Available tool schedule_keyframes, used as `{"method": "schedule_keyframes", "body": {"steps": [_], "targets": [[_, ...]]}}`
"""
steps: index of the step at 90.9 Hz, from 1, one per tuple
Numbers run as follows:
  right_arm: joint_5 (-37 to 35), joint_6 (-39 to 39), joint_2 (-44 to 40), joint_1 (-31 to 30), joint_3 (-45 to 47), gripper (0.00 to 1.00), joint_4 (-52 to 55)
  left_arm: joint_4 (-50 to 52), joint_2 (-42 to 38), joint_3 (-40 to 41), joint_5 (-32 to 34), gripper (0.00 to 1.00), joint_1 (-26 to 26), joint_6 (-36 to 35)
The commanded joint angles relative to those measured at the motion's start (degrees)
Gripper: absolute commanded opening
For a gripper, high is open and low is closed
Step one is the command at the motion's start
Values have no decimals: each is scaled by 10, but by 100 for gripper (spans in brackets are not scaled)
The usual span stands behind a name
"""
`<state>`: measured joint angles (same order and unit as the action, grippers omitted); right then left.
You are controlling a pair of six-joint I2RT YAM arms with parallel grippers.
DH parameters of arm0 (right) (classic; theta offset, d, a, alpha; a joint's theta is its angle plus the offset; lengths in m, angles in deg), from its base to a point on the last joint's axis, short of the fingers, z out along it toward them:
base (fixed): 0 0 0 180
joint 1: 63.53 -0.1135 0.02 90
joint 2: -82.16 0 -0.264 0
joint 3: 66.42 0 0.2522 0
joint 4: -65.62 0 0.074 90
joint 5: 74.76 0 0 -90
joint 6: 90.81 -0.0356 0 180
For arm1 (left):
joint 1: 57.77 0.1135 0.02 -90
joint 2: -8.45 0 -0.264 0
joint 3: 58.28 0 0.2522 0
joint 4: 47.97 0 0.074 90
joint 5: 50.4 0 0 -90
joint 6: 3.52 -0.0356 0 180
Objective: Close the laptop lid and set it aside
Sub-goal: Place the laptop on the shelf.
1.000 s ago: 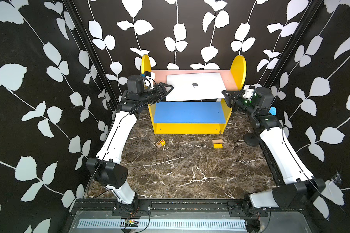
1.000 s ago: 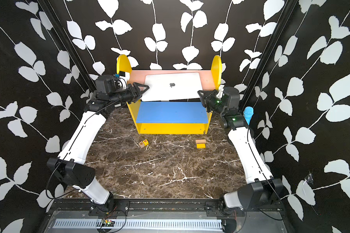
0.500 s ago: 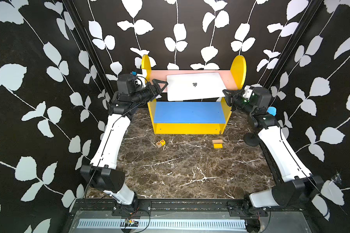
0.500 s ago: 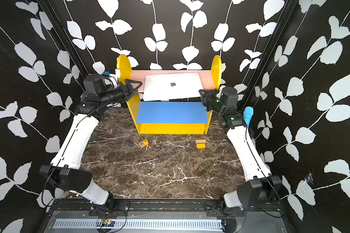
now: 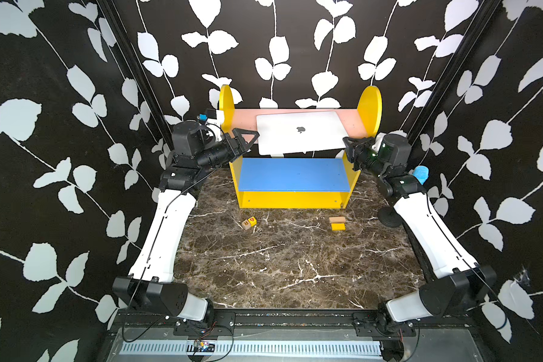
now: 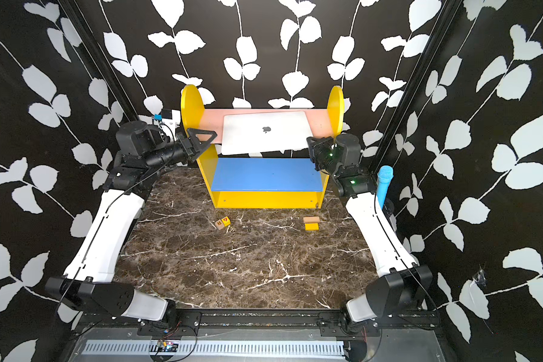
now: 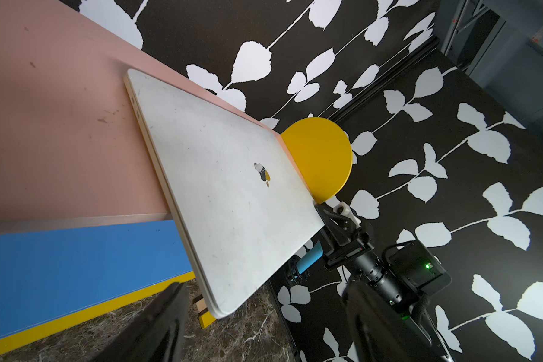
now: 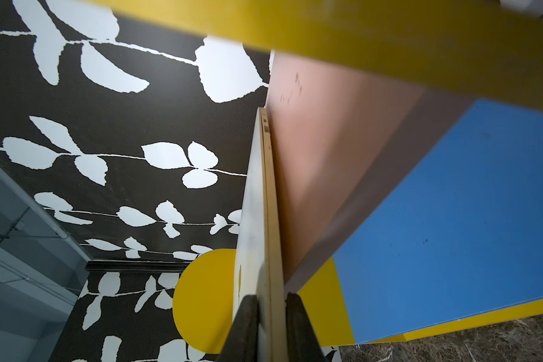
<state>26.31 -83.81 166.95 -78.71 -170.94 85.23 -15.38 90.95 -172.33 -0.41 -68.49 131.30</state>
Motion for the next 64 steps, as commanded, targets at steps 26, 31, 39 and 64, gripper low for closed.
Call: {"method": "schedule_keyframes", "body": {"steps": [26,31,39,64], "targets": [[-8,20,20,-6,-26,32,-23,-39,-100,99,-21,83,2,-9],[-6,23,20,-6,-27,38,-21,-35,-108,106,-21,83,2,-11],[-7,29,19,-5,-27,46,-20,-30,-117,114,-21,83,-3,-15],[5,41,2,3,-14,59,-13,16,-109,94,8,83,-62,-60]]}}
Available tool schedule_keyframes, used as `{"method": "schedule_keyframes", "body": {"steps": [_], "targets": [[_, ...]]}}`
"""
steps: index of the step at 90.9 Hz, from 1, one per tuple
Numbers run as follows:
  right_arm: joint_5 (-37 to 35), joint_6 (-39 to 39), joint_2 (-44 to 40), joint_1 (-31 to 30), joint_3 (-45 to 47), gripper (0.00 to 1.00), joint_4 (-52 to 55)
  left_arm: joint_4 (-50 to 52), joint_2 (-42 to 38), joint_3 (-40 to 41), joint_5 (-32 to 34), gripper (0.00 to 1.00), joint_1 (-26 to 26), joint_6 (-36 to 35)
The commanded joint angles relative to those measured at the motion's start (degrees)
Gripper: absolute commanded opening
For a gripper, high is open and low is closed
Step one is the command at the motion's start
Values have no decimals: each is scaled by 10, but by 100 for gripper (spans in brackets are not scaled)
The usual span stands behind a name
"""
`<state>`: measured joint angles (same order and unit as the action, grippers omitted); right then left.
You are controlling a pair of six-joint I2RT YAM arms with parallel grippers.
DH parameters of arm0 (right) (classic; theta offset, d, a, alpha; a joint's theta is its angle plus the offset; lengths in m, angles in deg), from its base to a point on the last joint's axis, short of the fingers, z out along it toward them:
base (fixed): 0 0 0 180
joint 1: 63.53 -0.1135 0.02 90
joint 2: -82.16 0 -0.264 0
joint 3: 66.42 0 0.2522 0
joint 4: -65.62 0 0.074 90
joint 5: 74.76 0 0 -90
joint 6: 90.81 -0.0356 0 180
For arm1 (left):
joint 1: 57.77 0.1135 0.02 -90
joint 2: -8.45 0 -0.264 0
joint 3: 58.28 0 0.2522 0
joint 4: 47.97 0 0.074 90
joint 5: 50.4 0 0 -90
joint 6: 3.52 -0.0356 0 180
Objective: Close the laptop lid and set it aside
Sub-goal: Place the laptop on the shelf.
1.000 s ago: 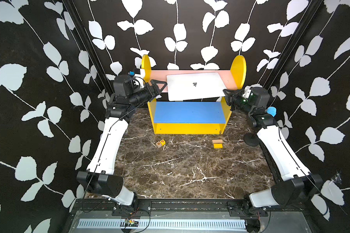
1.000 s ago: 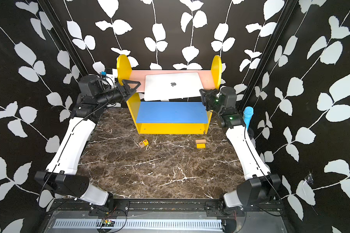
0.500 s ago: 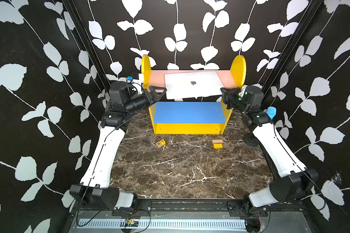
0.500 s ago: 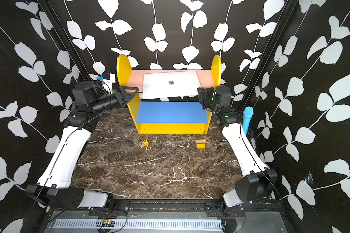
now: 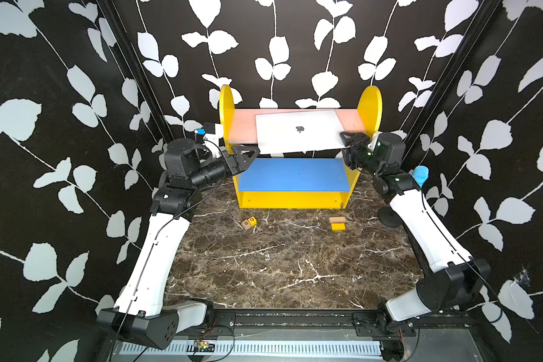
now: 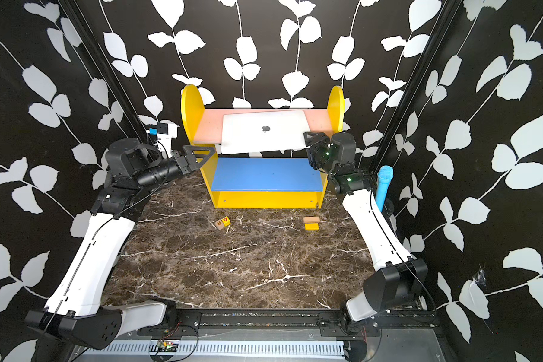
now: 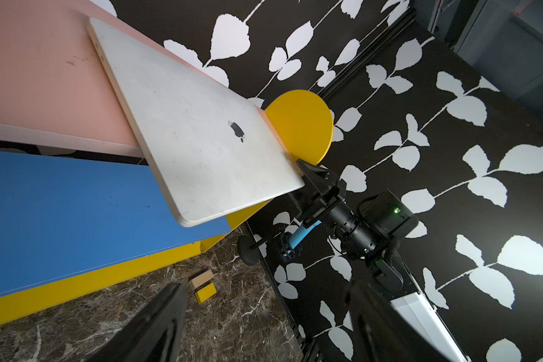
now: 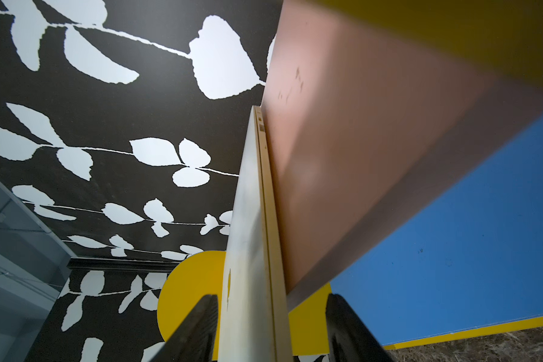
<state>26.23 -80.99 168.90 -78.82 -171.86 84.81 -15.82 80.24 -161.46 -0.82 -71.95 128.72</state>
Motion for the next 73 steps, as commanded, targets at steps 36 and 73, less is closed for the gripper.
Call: {"method": "schedule_keyframes", "body": {"steps": [36,73], "targets": [[50,119,-75,31,18,62,78,56,42,-45,46,70,-96,-63],[173,255,-67,34,-36,17,195,127,85,-85,90,31,-121,-112]]}}
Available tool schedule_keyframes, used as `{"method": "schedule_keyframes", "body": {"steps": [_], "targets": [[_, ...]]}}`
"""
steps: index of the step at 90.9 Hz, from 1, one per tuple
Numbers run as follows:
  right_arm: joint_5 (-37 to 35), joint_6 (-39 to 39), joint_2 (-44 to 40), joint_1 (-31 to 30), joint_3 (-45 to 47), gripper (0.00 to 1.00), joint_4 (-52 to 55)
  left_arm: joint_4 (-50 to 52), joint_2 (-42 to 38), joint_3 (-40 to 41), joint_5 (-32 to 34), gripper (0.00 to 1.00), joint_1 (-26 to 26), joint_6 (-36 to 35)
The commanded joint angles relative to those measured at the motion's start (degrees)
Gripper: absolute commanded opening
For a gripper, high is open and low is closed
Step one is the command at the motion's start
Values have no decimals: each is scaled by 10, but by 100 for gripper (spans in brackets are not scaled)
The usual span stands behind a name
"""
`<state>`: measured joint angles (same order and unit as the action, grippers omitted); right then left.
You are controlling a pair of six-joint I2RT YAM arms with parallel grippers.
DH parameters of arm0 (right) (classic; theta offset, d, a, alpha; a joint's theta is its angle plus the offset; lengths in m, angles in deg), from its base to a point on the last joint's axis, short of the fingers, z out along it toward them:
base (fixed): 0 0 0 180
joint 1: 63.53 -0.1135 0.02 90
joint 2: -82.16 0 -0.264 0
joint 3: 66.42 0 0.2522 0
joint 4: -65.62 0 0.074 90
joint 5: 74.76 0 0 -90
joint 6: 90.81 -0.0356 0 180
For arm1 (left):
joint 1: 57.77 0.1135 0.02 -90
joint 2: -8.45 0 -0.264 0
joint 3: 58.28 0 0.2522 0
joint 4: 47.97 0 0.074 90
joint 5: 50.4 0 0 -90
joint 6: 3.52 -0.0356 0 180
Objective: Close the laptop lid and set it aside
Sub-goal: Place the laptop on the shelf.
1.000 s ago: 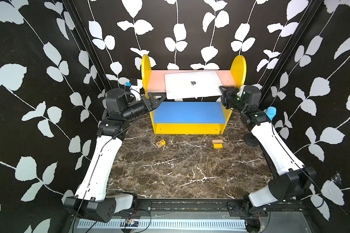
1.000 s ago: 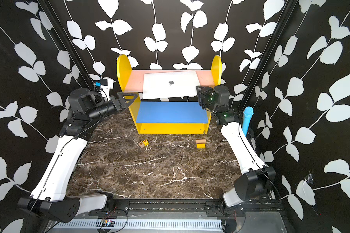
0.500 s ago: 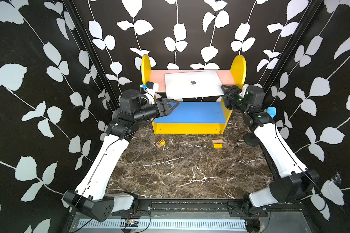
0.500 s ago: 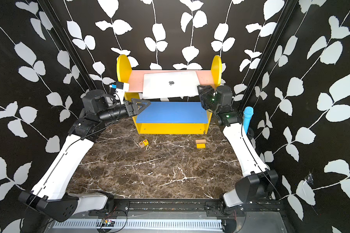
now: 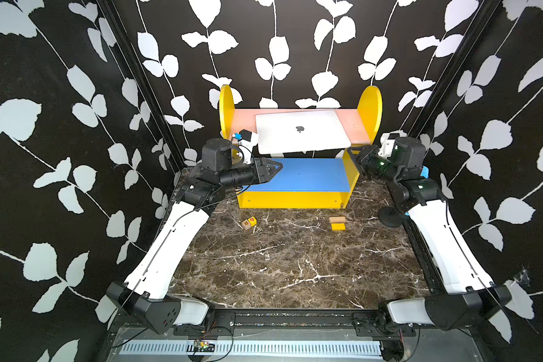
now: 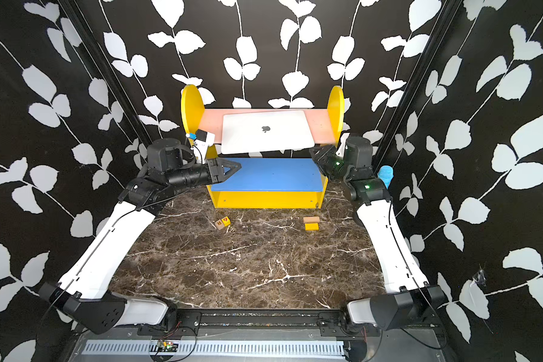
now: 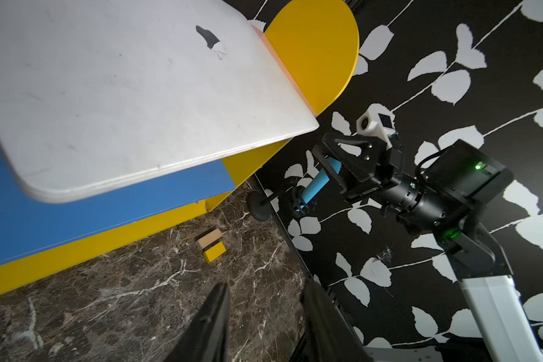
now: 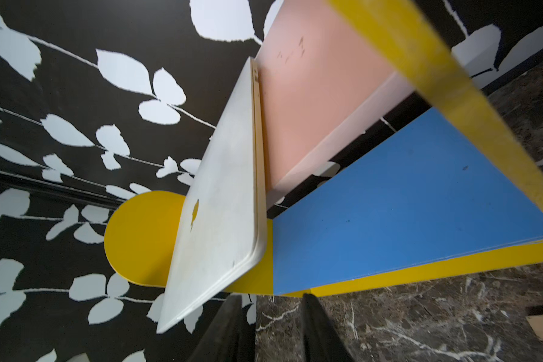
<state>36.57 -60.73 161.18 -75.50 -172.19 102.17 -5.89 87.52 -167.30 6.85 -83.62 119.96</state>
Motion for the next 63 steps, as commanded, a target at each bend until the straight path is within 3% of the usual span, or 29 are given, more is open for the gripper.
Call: {"method": "schedule_keyframes", "body": {"steps": [1,16,39,63], "targets": [[74,55,12,1,-37,15,25,30,15,-29,14,30,-5,-25],[107,92,48,-8,-87,0,71,60,47,-66,25,15,-6,-40],[88,180,110,-41,-210,0,185,92,91,-122,40,2,-6,-61],[58,223,172,-61,-307,0,260,139,137,-193,56,0,-5,-92]]}}
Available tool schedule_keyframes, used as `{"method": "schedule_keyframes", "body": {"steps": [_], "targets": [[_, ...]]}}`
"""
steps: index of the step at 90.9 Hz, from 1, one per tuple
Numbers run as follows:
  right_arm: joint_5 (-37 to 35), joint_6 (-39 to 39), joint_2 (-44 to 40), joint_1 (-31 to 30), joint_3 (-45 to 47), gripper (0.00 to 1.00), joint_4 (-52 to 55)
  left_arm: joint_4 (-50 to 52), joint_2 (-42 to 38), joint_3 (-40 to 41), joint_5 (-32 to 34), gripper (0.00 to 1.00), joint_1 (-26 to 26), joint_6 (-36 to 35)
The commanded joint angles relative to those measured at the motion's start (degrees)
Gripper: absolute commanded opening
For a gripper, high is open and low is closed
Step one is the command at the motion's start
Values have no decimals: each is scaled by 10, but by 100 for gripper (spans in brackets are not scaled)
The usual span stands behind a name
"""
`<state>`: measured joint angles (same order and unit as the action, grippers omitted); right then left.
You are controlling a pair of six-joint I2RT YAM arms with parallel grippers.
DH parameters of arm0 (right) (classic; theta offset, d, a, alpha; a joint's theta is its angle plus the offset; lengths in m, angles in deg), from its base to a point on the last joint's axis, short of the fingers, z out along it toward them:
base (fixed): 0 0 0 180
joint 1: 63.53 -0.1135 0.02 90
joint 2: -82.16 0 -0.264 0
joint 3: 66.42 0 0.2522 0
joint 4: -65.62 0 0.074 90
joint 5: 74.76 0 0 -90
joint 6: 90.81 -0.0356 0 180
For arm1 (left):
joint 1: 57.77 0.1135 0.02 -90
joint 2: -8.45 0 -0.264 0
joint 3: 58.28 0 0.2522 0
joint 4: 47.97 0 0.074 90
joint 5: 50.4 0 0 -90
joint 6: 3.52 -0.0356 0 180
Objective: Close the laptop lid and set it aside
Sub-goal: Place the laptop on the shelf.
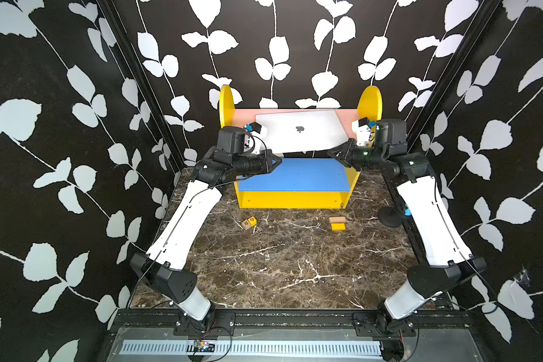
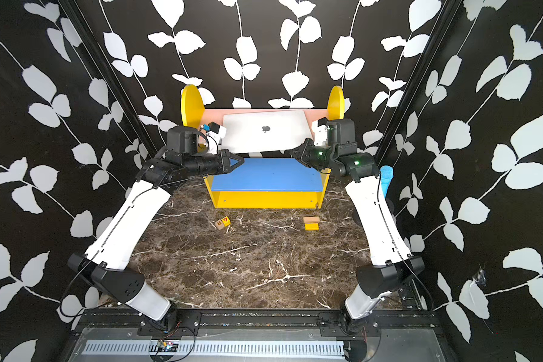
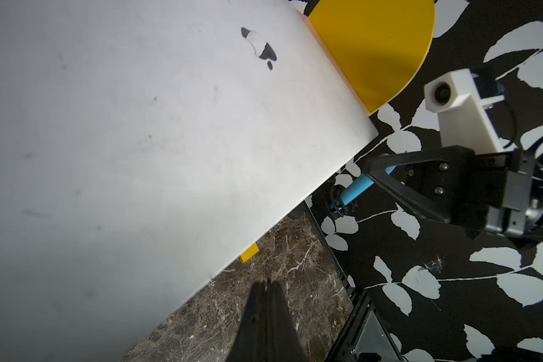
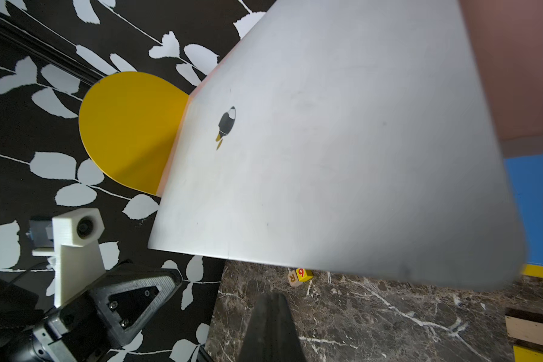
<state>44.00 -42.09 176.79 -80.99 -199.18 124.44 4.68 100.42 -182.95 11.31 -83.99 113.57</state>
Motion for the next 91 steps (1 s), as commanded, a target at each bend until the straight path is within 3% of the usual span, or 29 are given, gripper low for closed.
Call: {"method": "schedule_keyframes", "body": {"steps": [1,91], "targets": [[-17,37,18,-7,-40,0,39,35,10,-40,12,0,-1,-29],[-46,48,129,-17,-205,0,99,49,102,-150,-28,0,73,-24]]}}
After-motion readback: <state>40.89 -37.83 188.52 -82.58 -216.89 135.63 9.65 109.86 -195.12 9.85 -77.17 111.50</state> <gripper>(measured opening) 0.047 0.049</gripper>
